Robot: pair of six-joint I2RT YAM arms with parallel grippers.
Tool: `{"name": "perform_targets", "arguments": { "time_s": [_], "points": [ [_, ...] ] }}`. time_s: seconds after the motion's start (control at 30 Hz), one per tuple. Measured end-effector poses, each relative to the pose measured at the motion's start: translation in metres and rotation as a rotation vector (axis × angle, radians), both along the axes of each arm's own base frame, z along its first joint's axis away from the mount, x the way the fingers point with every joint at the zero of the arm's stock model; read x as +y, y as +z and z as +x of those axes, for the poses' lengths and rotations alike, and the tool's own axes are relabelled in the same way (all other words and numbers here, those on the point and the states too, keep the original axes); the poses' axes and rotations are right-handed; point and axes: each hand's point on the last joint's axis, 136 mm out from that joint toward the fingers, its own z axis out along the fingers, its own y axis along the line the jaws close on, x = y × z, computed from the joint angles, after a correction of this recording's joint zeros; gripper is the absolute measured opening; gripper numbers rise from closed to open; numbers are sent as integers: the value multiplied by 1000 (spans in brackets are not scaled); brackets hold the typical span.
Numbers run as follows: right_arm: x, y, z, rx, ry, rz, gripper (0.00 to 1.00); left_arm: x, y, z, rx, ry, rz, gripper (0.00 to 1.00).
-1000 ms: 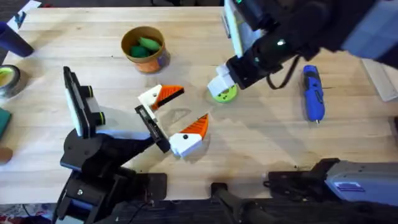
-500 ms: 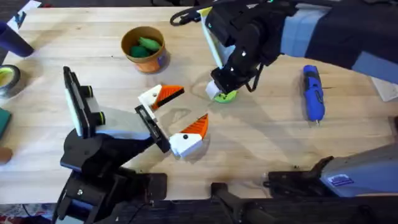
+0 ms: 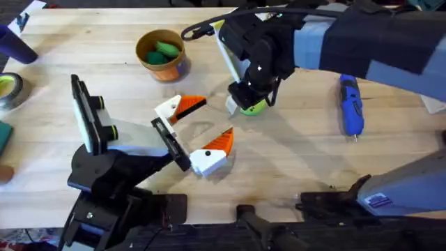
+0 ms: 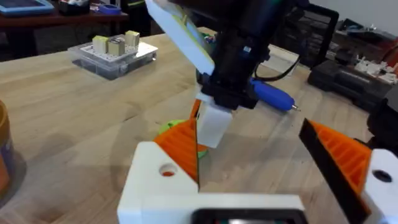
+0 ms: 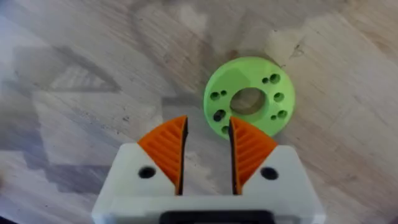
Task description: Pick up the gripper from the table and insert it into the empty holder that is missing its gripper. Then pick up a screw, insert it into the mounting hole, and use the screwdriver to tighten it. Finally, clean up the table by picking up the vegetable and placing it into the bucket.
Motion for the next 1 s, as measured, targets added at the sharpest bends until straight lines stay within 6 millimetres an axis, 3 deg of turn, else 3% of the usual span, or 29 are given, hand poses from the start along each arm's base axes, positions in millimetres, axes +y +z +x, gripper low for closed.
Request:
{"name": "perform_targets", "arguments": {
  "time_s": [0.23,0.53,1.0],
  "points": [
    [0,-1,0,-1,-1,-4,362,0,0,0,0,0,0,990],
    [-2,-15,-1,30,-1,-34,352,0,0,0,0,0,0,990],
    [1,-14,4,11,-1,-21,324,0,0,0,0,0,0,990]
  ]
}}
